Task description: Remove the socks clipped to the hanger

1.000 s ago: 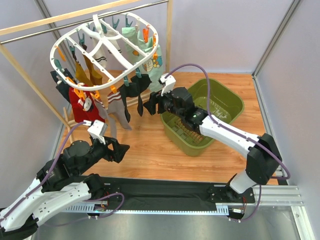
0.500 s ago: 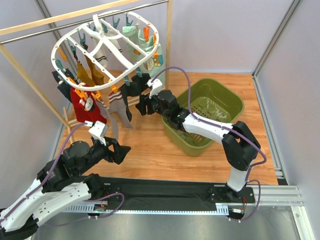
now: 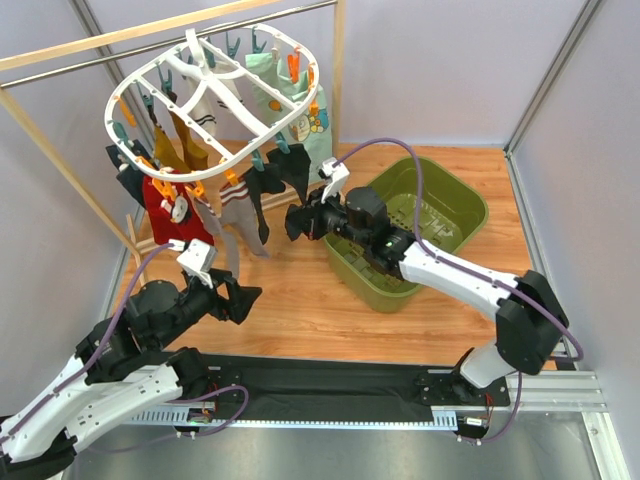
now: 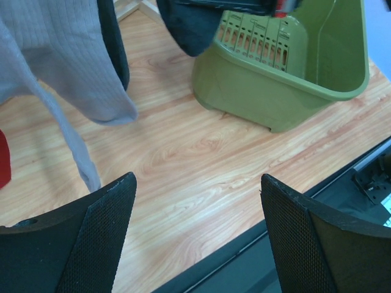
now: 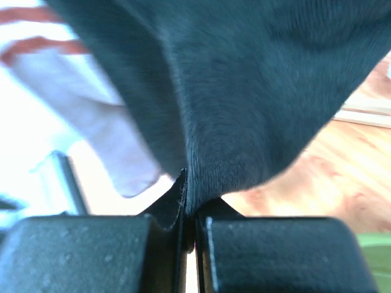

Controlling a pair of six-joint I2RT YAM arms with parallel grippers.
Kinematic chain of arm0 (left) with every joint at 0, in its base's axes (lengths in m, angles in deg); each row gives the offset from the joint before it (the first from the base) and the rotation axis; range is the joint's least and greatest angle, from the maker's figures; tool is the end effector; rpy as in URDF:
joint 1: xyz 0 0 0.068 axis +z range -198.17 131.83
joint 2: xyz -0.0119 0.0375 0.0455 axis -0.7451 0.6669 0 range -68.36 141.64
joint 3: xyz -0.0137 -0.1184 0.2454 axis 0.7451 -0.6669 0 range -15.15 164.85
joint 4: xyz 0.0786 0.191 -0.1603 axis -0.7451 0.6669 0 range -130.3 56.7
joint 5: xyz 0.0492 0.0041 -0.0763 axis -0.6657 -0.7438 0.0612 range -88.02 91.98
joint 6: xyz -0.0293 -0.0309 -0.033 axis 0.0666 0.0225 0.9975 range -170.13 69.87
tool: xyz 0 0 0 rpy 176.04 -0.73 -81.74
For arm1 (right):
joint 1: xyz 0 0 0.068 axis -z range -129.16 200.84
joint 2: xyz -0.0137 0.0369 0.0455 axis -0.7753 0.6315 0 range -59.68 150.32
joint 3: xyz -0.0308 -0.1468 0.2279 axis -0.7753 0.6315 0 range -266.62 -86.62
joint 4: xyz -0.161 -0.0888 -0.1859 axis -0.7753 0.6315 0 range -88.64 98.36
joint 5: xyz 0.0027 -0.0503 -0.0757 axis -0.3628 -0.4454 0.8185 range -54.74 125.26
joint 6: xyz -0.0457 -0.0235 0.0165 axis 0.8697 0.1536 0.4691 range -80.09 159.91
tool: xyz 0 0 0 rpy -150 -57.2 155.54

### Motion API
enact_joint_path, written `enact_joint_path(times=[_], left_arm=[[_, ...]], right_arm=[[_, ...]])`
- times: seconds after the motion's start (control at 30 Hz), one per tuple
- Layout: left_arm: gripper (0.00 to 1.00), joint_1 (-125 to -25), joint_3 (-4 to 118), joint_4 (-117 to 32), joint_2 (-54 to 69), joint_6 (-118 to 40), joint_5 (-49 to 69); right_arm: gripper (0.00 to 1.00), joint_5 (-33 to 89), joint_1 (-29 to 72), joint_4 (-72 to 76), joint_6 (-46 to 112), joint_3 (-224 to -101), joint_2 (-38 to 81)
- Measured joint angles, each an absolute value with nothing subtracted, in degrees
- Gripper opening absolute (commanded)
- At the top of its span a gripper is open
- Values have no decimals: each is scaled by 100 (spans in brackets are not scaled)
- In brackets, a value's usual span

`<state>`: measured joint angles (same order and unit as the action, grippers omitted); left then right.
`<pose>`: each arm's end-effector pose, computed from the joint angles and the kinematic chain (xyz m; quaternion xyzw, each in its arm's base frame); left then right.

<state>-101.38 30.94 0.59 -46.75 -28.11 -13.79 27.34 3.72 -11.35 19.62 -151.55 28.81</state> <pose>0.0535 -0.0554 0.3363 0.1341 0.7861 -0.2751 0.5370 0.2474 0.2737 0.3139 -0.2211 0.7378 0.3970 0.4992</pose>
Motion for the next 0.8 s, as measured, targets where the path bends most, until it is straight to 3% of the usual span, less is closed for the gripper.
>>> enact_joint_path(times=[0.33,0.8], left_arm=[[93,-10138,3682,-134,-3368,-3386,-976],[100,-10138,4163,-446,-3160,-4354,-295]], right_arm=[[0,1910,40,-1275,1260,-14501,1692],[0,1167,-119,-1922,303,-14193,1506]])
